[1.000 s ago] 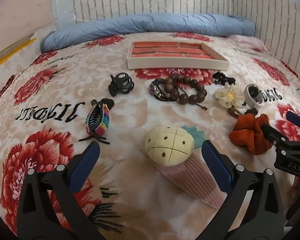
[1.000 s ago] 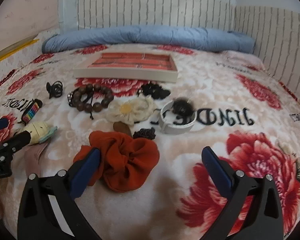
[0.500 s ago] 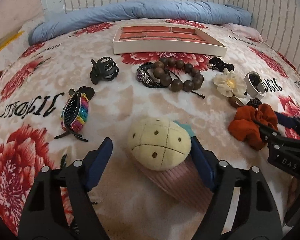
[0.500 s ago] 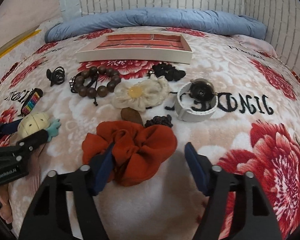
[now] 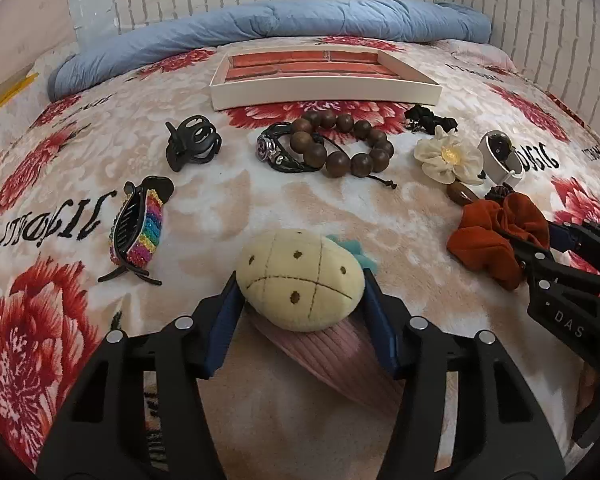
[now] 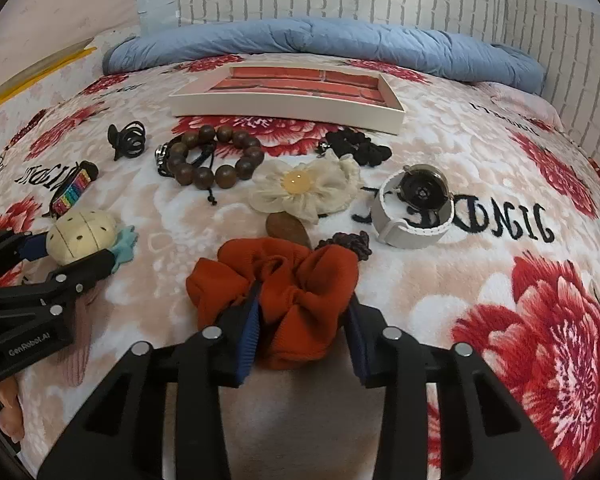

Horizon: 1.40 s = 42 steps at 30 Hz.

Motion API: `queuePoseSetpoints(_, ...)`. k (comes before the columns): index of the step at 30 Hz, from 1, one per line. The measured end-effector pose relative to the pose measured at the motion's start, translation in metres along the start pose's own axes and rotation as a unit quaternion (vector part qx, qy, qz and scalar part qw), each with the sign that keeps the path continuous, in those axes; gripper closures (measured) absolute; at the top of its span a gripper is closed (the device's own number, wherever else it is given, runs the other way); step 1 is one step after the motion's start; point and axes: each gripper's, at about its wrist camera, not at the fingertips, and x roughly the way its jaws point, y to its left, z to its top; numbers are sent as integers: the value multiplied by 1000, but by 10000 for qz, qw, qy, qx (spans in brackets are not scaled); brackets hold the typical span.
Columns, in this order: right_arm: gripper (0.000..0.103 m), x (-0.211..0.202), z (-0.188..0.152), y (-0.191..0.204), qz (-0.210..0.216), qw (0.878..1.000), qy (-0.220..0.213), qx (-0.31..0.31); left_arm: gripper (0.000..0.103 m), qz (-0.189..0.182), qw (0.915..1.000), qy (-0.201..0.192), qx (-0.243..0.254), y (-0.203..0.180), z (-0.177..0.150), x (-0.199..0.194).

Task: Organize jewelry
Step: 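Carry the pineapple clip and orange scrunchie with both tools into the brick-pattern tray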

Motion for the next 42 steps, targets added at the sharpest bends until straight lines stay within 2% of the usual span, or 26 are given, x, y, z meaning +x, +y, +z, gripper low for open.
queuePoseSetpoints(8,74,-5,-1,5,-24,9998,-107,-150,48,-44,10000,-5,-46,2,0,0)
queuePoseSetpoints(14,78,-11,-2,-3,201,9997,-150,8,50,78,10000,-36,12,0,0,-3)
queuePoseSetpoints(18,78,-22,-4,-8,336,9989,-326,75,51,257,9996,-142,47,-2,0,-8)
queuePoseSetpoints(27,78,-41,7,-27,333,9963,-782,94,51,145,9993,-336,-78,4,4,-17)
queuePoseSetpoints(31,78,-43,28,-38,305,9951,-937,128,51,84,9988,-444,-198,11,18,-19)
queuePoseSetpoints(35,78,-41,58,-45,312,9936,-1080,130,51,14,9977,-584,-354,21,46,-20)
queuePoseSetpoints(42,78,-16,111,-55,287,9912,-1256,309,51,105,9944,-1000,-319,25,116,-14)
